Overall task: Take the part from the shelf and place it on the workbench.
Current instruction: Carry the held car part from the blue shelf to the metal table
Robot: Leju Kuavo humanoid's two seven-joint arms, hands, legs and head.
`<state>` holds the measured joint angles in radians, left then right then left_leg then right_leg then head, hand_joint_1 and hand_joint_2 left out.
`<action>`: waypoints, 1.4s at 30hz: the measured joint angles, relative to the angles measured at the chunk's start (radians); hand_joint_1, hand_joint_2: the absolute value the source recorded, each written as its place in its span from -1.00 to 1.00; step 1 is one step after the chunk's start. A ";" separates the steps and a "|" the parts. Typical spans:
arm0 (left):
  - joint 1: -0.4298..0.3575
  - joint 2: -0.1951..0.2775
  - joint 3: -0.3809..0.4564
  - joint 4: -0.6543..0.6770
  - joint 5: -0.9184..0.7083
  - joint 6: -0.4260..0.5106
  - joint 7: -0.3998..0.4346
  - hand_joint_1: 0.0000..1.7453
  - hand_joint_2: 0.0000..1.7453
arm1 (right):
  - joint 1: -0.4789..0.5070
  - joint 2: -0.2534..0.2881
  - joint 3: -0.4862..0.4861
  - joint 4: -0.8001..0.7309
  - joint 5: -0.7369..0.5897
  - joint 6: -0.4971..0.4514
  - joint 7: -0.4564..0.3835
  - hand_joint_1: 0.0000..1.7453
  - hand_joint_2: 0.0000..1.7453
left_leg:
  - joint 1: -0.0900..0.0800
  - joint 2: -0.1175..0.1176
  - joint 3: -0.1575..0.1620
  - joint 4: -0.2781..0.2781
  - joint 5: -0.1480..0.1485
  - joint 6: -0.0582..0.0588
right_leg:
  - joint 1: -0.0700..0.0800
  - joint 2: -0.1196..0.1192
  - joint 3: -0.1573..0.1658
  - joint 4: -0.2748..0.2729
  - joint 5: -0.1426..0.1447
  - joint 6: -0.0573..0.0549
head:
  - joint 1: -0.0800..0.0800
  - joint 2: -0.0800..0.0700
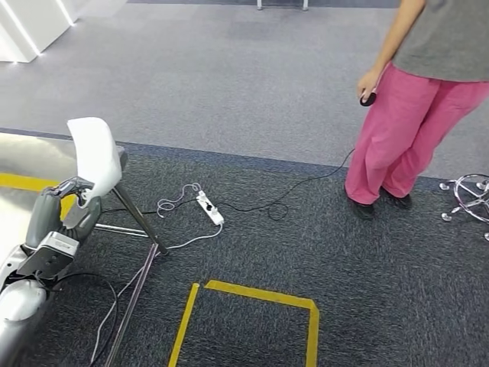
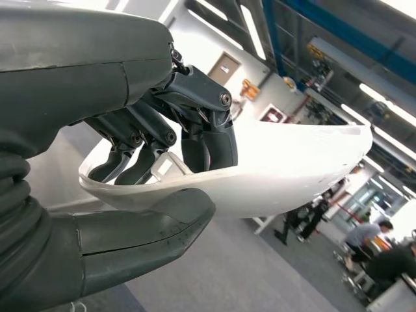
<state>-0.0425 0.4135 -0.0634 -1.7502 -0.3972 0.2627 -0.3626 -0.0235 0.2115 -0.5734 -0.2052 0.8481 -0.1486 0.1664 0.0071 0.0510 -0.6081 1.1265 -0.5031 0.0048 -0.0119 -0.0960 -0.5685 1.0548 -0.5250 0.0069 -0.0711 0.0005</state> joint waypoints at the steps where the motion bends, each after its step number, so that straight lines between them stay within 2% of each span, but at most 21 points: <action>1: -0.003 0.001 0.001 0.000 0.000 0.000 0.000 1.00 1.00 | 0.000 0.000 0.000 0.000 0.000 0.000 0.000 -1.00 -1.00 | -0.010 0.025 0.018 -0.046 0.014 0.009 | 0.003 -0.011 0.002 -0.001 -0.001 0.002 | -0.001 0.000; 3: -0.006 0.002 0.003 0.000 0.000 0.000 -0.002 1.00 1.00 | -0.001 0.001 0.000 0.000 0.001 0.001 0.000 -1.00 -1.00 | -0.021 0.040 0.024 -0.076 0.011 0.016 | 0.007 -0.036 0.003 -0.005 -0.002 0.009 | -0.002 0.000; 5: -0.002 0.003 0.006 0.000 0.000 -0.001 -0.003 1.00 1.00 | -0.004 0.001 -0.001 0.000 0.001 0.001 0.000 -1.00 -1.00 | -0.019 0.013 0.026 -0.091 0.016 0.015 | 0.007 -0.048 0.006 -0.007 -0.005 0.019 | -0.002 0.000; 7: -0.003 0.004 0.008 0.000 0.000 -0.002 -0.004 1.00 1.00 | -0.006 0.001 -0.001 0.000 0.002 0.002 0.000 -1.00 -1.00 | -0.012 -0.016 0.032 -0.107 0.026 0.017 | 0.006 0.004 -0.012 0.035 -0.036 0.029 | 0.000 0.000; 9: -0.008 0.002 0.009 0.000 0.000 -0.005 -0.005 1.00 1.00 | -0.004 0.000 -0.001 0.000 0.002 0.003 -0.001 -1.00 -1.00 | -0.010 -0.045 0.031 -0.111 0.030 0.021 | 0.005 0.071 -0.068 0.145 -0.088 0.031 | 0.003 0.000; 11: -0.009 0.000 0.008 0.000 0.000 -0.009 -0.006 1.00 1.00 | 0.000 -0.001 -0.001 0.000 0.003 0.003 0.000 -1.00 -1.00 | -0.012 -0.076 0.030 -0.109 0.030 0.023 | 0.007 0.091 -0.118 0.233 -0.107 0.028 | 0.003 0.000; 12: -0.008 0.000 0.008 0.000 0.000 -0.011 -0.006 1.00 1.00 | 0.002 -0.002 -0.001 0.000 0.003 0.003 0.001 -1.00 -1.00 | -0.013 -0.093 0.030 -0.109 0.030 0.023 | 0.008 0.095 -0.123 0.233 -0.091 0.026 | 0.003 0.000; 16: -0.011 0.000 0.009 0.001 0.001 -0.012 -0.006 1.00 1.00 | 0.001 -0.003 -0.002 0.000 0.008 0.004 0.002 -1.00 -1.00 | -0.013 -0.152 0.027 -0.101 0.028 0.017 | 0.005 0.161 -0.036 0.022 0.027 0.013 | 0.002 0.000; 18: -0.013 0.001 0.010 0.001 0.002 -0.012 -0.007 1.00 1.00 | 0.000 -0.004 -0.002 0.000 0.011 0.004 0.004 -1.00 -1.00 | -0.008 -0.177 0.016 -0.098 0.031 0.008 | 0.004 0.181 -0.013 -0.017 0.023 0.009 | 0.001 0.000; 20: -0.012 0.005 0.012 0.001 0.003 -0.012 -0.008 1.00 1.00 | -0.002 -0.004 -0.003 0.000 0.013 0.003 0.006 -1.00 -1.00 | -0.004 -0.193 0.010 -0.098 0.033 -0.002 | 0.003 0.159 -0.003 -0.028 0.023 0.003 | 0.001 0.000; 22: -0.014 0.010 0.014 0.002 0.003 -0.012 -0.008 1.00 1.00 | -0.003 -0.004 -0.003 0.000 0.014 0.004 0.007 -1.00 -1.00 | -0.006 -0.149 -0.008 -0.060 0.012 -0.014 | -0.002 0.131 0.009 -0.038 0.025 -0.006 | -0.007 0.000; 24: -0.019 0.012 0.015 0.002 0.005 -0.012 -0.009 1.00 1.00 | -0.002 -0.004 -0.004 0.000 0.014 0.005 0.007 -1.00 -1.00 | -0.003 -0.083 -0.063 0.050 -0.037 -0.030 | -0.003 0.101 0.019 -0.043 0.021 -0.013 | -0.017 0.000; 26: -0.020 0.010 0.014 0.003 0.007 -0.013 -0.009 1.00 1.00 | 0.000 -0.004 -0.004 0.000 0.014 0.006 0.007 -1.00 -1.00 | 0.007 -0.063 -0.121 0.154 -0.065 -0.040 | -0.003 0.070 0.024 -0.044 0.014 -0.015 | -0.018 0.000; 27: -0.019 0.010 0.014 0.004 0.007 -0.013 -0.009 1.00 1.00 | 0.000 -0.004 -0.004 0.000 0.014 0.006 0.007 -1.00 -1.00 | 0.011 -0.059 -0.128 0.163 -0.054 -0.044 | -0.003 0.054 0.027 -0.043 0.011 -0.014 | -0.019 0.000; 30: -0.020 0.011 0.015 0.005 0.007 -0.013 -0.009 1.00 1.00 | -0.002 -0.004 -0.004 0.000 0.014 0.006 0.007 -1.00 -1.00 | 0.014 -0.017 -0.057 0.010 0.040 -0.046 | -0.003 0.015 0.042 -0.044 -0.001 -0.005 | -0.018 0.000; 33: -0.024 0.013 0.016 0.005 0.008 -0.013 -0.009 1.00 1.00 | -0.006 -0.004 -0.004 0.000 0.014 0.007 0.007 -1.00 -1.00 | -0.003 0.036 -0.009 -0.096 0.062 -0.028 | 0.006 -0.019 0.053 -0.047 -0.013 0.012 | -0.018 0.000; 35: -0.022 0.014 0.018 0.005 0.009 -0.012 -0.009 1.00 1.00 | -0.008 -0.004 -0.004 0.000 0.015 0.008 0.007 -1.00 -1.00 | -0.004 0.013 -0.011 -0.102 0.061 -0.012 | 0.008 -0.039 0.060 -0.052 -0.020 0.025 | -0.016 0.000; 37: -0.020 0.018 0.021 0.005 0.009 -0.012 -0.009 1.00 1.00 | -0.009 -0.004 -0.004 0.000 0.017 0.010 0.007 -1.00 -1.00 | 0.000 -0.014 -0.007 -0.110 0.064 0.002 | 0.004 0.002 0.050 -0.023 -0.044 0.034 | -0.013 0.000; 39: -0.020 0.018 0.022 0.005 0.009 -0.012 -0.009 1.00 1.00 | -0.008 -0.004 -0.004 0.000 0.017 0.011 0.006 -1.00 -1.00 | -0.001 -0.041 -0.006 -0.113 0.065 0.013 | 0.002 0.069 -0.006 0.090 -0.101 0.035 | -0.009 0.000; 41: -0.017 0.016 0.021 0.005 0.009 -0.012 -0.009 1.00 1.00 | -0.005 -0.004 -0.004 0.000 0.017 0.012 0.005 -1.00 -1.00 | -0.004 -0.071 -0.006 -0.113 0.064 0.018 | 0.004 0.092 -0.081 0.221 -0.143 0.031 | -0.009 0.000; 42: -0.015 0.016 0.021 0.005 0.009 -0.012 -0.009 1.00 1.00 | -0.003 -0.004 -0.004 0.000 0.017 0.012 0.005 -1.00 -1.00 | -0.006 -0.087 -0.006 -0.112 0.063 0.019 | 0.005 0.095 -0.102 0.244 -0.136 0.029 | -0.009 0.000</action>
<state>-0.0577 0.4293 -0.0423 -1.7451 -0.3880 0.2507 -0.3717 -0.0265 0.2077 -0.5772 -0.2056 0.8654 -0.1367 0.1717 0.0015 -0.0363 -0.6139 1.0142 -0.4396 0.0237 -0.0066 -0.0005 -0.6704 1.2992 -0.6611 0.0358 -0.0806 0.0008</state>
